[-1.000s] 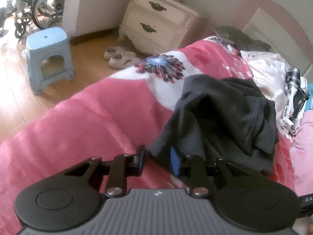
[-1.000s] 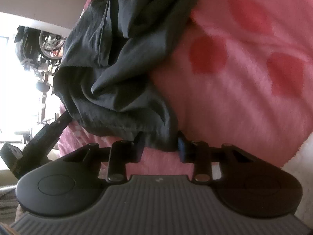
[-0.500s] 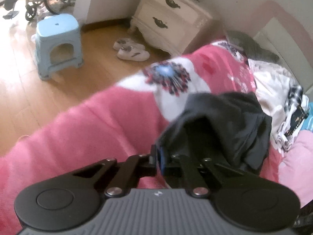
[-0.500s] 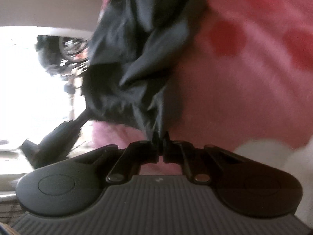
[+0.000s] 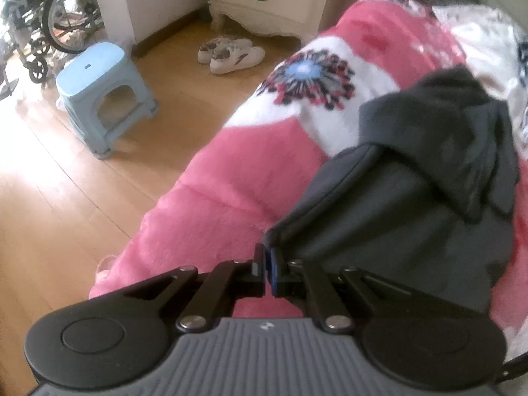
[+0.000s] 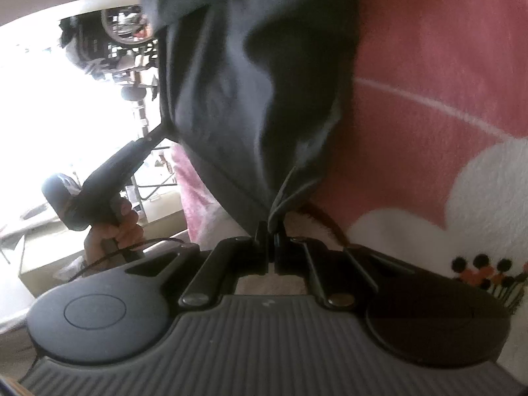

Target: Fold clothes

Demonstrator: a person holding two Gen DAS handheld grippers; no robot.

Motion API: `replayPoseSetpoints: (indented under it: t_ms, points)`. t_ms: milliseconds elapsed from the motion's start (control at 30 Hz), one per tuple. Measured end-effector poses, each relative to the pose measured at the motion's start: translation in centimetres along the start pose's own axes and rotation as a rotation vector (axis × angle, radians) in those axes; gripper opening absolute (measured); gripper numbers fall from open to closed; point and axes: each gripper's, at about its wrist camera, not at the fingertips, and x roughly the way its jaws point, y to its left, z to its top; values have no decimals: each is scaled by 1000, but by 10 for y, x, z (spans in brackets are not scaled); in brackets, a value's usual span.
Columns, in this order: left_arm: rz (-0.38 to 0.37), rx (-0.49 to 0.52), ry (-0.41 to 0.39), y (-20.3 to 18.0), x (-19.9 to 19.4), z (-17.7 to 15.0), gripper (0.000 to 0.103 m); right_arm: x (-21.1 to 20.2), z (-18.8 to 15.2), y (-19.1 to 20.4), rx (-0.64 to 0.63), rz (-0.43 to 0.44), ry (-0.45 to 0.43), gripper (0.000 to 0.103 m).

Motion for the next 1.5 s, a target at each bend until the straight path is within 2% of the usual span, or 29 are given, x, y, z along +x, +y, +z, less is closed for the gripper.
replayPoseSetpoints:
  t_ms: [233,300,367,433,533,633,767,833,900,967,1033,1133,1233,1333,1433,1500]
  points:
    - [75,92,-23,-16,9,-6,6,14,-5,-3,5,-88,32,4]
    - [88,108,-37,-17,8,-8,10,8,-9,2,1,-115,33,7]
    - [102,123,-54,-18,6,-11,20,-3,-14,9,-18,-145,28,9]
    - [128,129,-69,-17,1,-13,31,-15,-22,22,-76,-187,10,15]
    - [141,117,-116,-15,-13,-17,32,-46,-29,40,-184,-237,-68,17]
    - [116,107,-157,-21,-20,-19,31,-75,-28,59,-331,-274,-209,17]
    - [116,120,-137,-36,-12,-17,31,-68,-6,76,-492,-298,-312,17]
    - [132,108,-104,-38,-2,-20,31,-47,5,75,-557,-369,-302,16]
    - [132,85,-90,-34,3,-23,32,-24,10,58,-535,-396,-218,15]
    - [126,78,-97,-31,3,-26,32,-14,2,43,-513,-383,-148,15]
    - [121,77,-107,-27,1,-29,32,-17,-6,43,-515,-372,-91,15]
    - [137,63,-123,-23,-7,-31,32,-35,-10,39,-456,-343,-69,16]
    - [183,-5,-203,-12,-23,-29,32,-64,-10,43,-450,-284,-146,16]
    - [209,-169,-321,5,-44,-16,33,-86,-4,56,-435,-200,-245,16]
    - [153,-302,-415,10,-59,1,33,-107,8,64,-428,-148,-337,16]
    - [78,-372,-432,8,-61,13,34,-116,18,69,-422,-123,-380,17]
